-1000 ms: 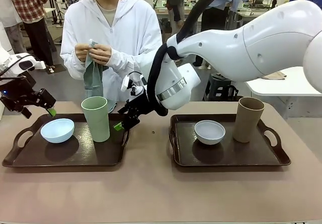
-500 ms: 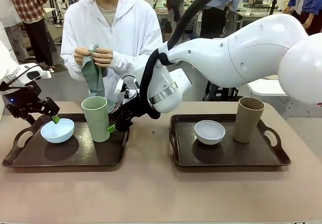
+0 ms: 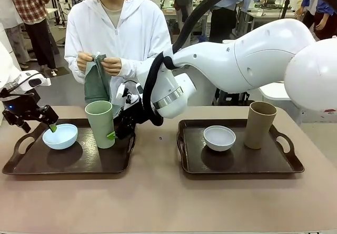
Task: Set up a tray with a mat and arrange the tableware.
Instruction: Pick up the Picnic Bowl and Reusable plastic cup from the Handle tray in front of the human's position and hold them in the air.
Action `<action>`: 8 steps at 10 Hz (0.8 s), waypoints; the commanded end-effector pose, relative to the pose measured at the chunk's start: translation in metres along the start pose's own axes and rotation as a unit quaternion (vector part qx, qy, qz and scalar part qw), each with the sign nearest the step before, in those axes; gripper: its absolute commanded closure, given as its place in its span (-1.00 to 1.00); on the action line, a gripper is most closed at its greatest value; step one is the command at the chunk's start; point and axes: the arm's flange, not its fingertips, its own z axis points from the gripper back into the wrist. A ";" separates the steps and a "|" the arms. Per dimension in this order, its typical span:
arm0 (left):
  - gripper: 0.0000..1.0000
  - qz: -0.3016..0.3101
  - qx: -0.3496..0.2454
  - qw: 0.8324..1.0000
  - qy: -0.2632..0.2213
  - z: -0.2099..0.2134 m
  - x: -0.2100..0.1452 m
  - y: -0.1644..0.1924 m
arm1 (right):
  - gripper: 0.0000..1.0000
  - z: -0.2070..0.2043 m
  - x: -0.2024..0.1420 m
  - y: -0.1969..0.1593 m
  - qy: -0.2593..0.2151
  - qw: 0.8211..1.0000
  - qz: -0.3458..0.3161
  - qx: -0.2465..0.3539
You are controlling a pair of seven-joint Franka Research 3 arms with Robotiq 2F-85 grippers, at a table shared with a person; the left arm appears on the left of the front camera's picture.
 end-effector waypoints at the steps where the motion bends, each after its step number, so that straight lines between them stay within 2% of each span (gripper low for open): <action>1: -1.00 0.013 0.025 1.000 0.001 -0.005 0.006 -0.003 | -1.00 -0.005 0.006 -0.005 -0.010 1.000 -0.008 0.009; 6: -1.00 0.015 0.051 0.999 0.001 -0.027 0.013 -0.003 | -1.00 -0.024 0.023 -0.006 -0.017 1.000 0.005 0.025; 8: -1.00 0.027 0.054 0.998 -0.016 -0.031 0.017 -0.003 | -1.00 -0.030 0.026 -0.005 -0.015 0.999 0.007 0.029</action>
